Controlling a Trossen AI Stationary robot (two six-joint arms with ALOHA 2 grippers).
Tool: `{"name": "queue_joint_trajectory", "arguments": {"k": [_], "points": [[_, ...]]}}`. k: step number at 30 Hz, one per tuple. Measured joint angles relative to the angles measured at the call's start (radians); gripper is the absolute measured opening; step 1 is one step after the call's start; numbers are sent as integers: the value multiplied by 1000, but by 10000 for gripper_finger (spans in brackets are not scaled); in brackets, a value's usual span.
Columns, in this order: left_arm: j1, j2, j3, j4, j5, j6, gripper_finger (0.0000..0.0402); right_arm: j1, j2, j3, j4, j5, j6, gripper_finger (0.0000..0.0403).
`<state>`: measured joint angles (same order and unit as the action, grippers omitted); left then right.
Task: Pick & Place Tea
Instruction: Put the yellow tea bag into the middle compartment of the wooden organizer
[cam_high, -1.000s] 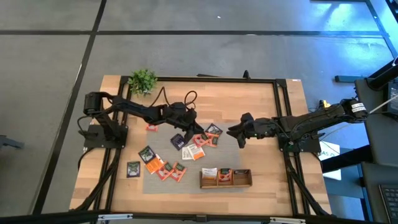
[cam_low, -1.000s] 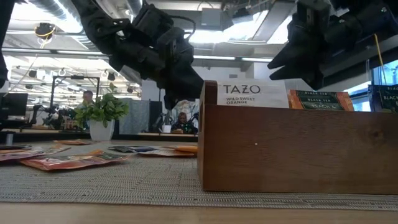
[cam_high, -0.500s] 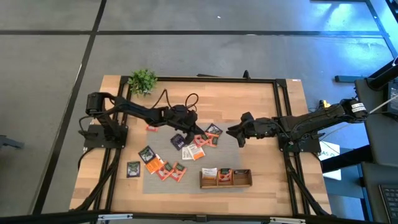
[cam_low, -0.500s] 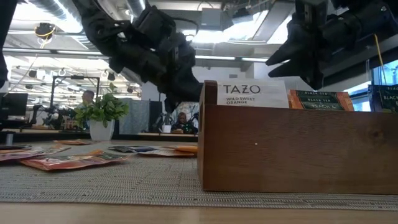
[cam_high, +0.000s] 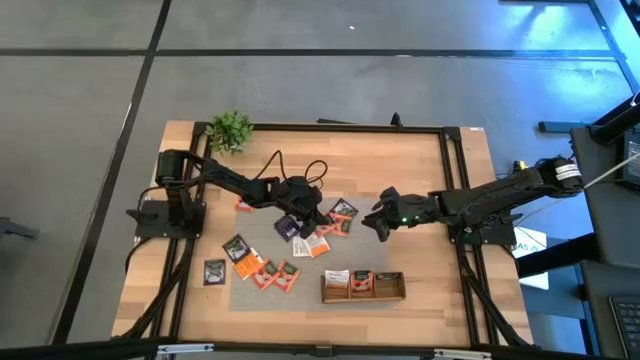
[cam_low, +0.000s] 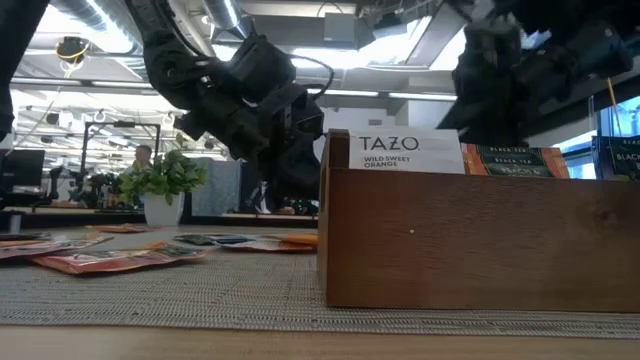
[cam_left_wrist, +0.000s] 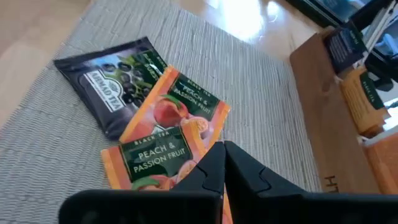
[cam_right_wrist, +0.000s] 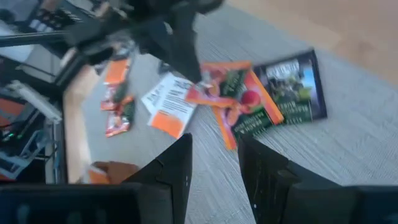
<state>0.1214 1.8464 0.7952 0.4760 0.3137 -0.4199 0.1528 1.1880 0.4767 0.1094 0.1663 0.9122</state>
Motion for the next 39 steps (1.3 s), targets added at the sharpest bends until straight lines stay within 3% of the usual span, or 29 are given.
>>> {"name": "queue_joint_trajectory", "arguments": {"k": [10, 14, 27, 39], "points": [[-3, 84, 22, 40, -4, -51, 2, 0, 217, 0, 202, -32, 60, 132], [-5, 129, 56, 45, -3, -58, 2, -11, 279, 0, 223, -97, 120, 132], [-8, 156, 80, 33, 0, -56, 2, -27, 317, -1, 233, -144, 187, 134], [-20, 159, 77, 14, -50, 34, 2, -70, 317, -1, 306, -170, 210, 234]]}}
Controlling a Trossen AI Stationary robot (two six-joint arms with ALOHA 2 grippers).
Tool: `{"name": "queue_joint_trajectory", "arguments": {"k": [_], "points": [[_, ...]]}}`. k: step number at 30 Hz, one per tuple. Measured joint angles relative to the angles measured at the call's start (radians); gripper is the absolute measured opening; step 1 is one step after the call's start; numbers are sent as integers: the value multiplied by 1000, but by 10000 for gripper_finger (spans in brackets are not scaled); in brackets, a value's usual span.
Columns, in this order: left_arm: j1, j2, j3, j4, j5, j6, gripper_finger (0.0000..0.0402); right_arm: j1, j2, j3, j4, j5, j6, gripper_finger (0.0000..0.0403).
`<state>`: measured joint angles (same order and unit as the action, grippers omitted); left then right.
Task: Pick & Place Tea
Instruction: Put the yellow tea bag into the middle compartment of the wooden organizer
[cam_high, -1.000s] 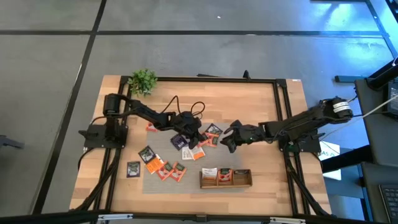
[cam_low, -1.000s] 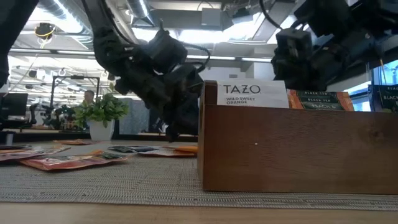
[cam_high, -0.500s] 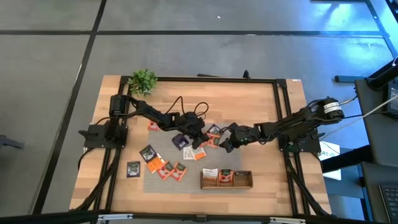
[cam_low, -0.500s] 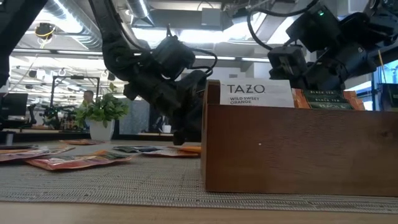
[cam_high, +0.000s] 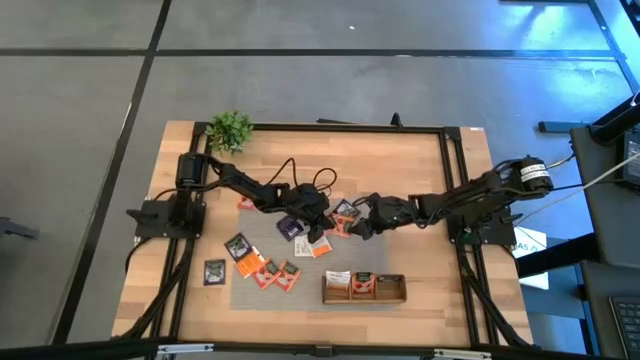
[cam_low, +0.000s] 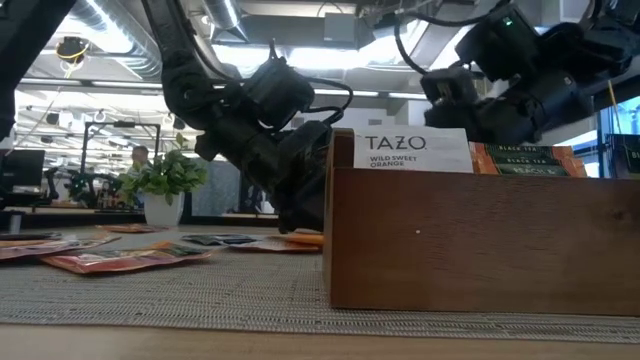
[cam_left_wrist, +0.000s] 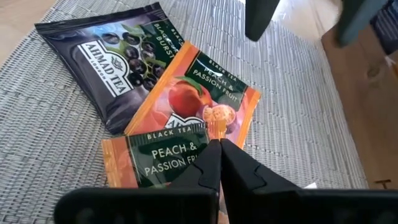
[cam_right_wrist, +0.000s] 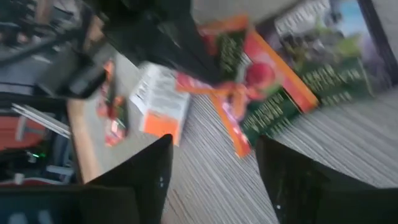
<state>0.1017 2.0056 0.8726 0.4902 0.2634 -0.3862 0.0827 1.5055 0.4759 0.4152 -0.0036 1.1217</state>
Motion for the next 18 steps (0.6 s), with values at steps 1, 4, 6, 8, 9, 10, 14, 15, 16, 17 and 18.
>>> {"name": "queue_joint_trajectory", "arguments": {"k": [1, 4, 6, 8, 9, 10, 14, 15, 16, 17, 18], "points": [[0, 0, 0, 0, 0, 1, 2, -3, 0, 0, 21, 0, 0, 242], [-3, 0, 0, 0, -3, 1, 2, -8, 0, 1, 106, 0, -7, 254], [-6, 1, 0, 0, -11, 3, 2, -8, 0, 1, 135, 0, -56, 257], [-6, 1, 0, 1, -17, 3, 3, -9, 0, 1, 146, -3, -98, 257], [-6, 1, 0, 1, -19, 3, 3, -11, 0, 1, 145, -18, -106, 256], [-6, 1, -1, 3, -20, 3, 3, -13, 0, 1, 142, -34, -105, 255], [-6, 1, -1, 5, -22, 2, 3, -15, 0, 2, 73, -78, 1, 254], [-6, 1, -1, 8, -22, -1, 3, -16, 0, 1, 48, -79, 29, 254], [-6, -1, -2, 12, -18, -2, 3, -16, 0, 1, 31, -80, 53, 254], [-5, -9, -3, 9, -8, -4, 3, -16, 0, 1, 16, -80, 65, 253], [-3, -17, -5, 4, -2, -7, 2, -16, 0, 1, 0, -80, 76, 253]]}}
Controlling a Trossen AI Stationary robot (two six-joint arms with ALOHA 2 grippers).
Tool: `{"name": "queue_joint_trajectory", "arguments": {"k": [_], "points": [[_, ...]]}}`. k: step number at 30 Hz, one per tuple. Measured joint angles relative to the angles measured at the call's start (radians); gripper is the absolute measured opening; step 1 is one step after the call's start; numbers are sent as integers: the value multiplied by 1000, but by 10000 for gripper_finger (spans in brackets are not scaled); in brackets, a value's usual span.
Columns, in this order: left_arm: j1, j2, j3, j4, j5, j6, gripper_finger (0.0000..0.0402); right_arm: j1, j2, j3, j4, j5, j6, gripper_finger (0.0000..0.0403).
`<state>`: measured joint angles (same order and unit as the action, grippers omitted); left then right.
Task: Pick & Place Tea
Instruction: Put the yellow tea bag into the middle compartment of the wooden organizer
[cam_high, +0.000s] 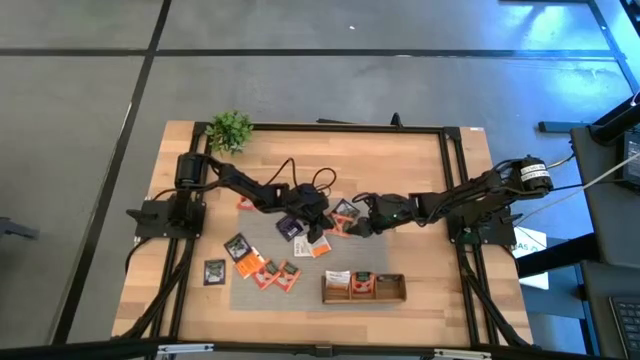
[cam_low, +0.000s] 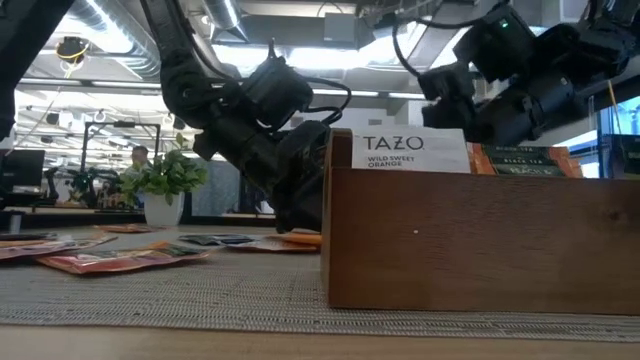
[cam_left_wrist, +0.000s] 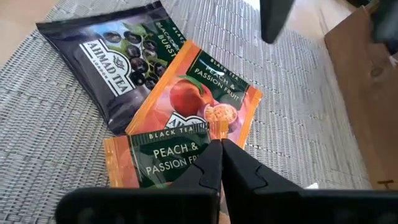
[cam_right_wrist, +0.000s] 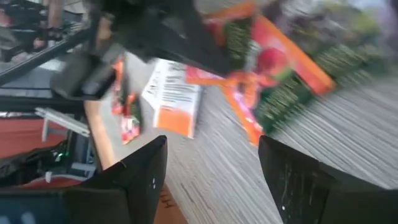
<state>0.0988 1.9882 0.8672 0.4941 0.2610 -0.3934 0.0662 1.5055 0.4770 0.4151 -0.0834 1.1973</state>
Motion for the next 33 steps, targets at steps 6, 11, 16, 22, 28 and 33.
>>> {"name": "queue_joint_trajectory", "arguments": {"k": [6, 11, 16, 22, 28, 33], "points": [[4, -86, 2, -21, -26, 32, 2, 0, 0, 23, -47, 0, 0, 253], [-5, -128, 2, -168, -159, 121, 2, -8, 0, 76, -106, 1, -24, 253], [-45, -116, 2, -222, -217, 166, 2, -28, 0, 143, -270, -23, -26, 253], [-60, -116, 3, -223, -247, 169, 2, -43, 0, 186, -413, -23, -51, 253], [-60, -82, 5, -226, -247, 167, 2, -47, 0, 186, -398, -23, -51, 253], [-60, -57, 8, -202, -243, 129, 2, -47, 0, 186, -360, -22, -47, 253]]}}
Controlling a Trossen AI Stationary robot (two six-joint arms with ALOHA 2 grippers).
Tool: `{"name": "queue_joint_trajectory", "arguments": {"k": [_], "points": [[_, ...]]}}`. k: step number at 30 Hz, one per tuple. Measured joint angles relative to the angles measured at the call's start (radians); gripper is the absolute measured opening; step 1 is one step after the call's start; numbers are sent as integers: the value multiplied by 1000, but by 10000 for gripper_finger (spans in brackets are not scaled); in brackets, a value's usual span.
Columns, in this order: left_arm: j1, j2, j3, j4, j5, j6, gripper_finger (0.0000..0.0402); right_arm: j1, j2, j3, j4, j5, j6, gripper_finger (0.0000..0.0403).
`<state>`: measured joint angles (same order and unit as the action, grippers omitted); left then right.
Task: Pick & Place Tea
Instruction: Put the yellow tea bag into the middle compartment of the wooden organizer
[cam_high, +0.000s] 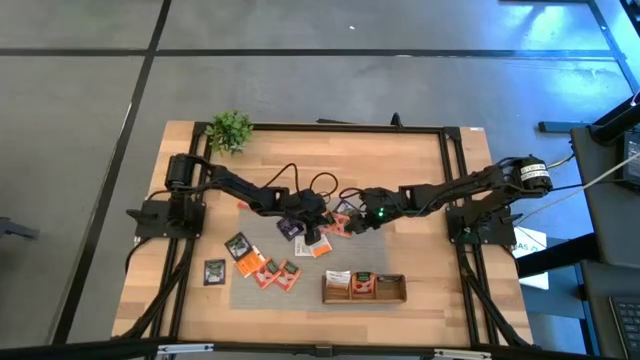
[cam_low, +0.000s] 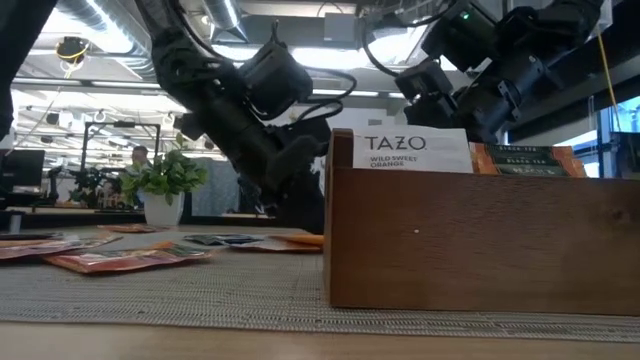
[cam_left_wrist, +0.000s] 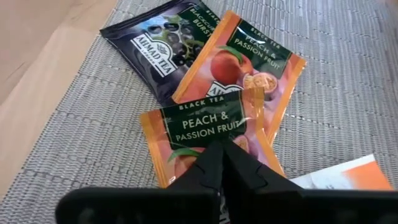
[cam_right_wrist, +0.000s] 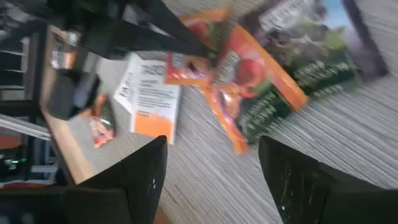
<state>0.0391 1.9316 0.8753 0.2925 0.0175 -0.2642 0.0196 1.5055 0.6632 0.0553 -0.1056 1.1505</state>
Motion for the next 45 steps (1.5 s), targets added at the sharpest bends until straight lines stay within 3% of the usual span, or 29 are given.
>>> {"name": "queue_joint_trajectory", "arguments": {"k": [14, 26, 45], "points": [[0, 6, -2, 4, 1, -28, 2, -4, 26, 0, -54, 33, 70, 253], [0, 7, -3, 12, 1, -41, 3, -4, 148, 0, 70, -14, 130, 253], [0, 8, -4, 22, 1, -55, 3, -3, 171, 0, 188, 7, 127, 253]]}}
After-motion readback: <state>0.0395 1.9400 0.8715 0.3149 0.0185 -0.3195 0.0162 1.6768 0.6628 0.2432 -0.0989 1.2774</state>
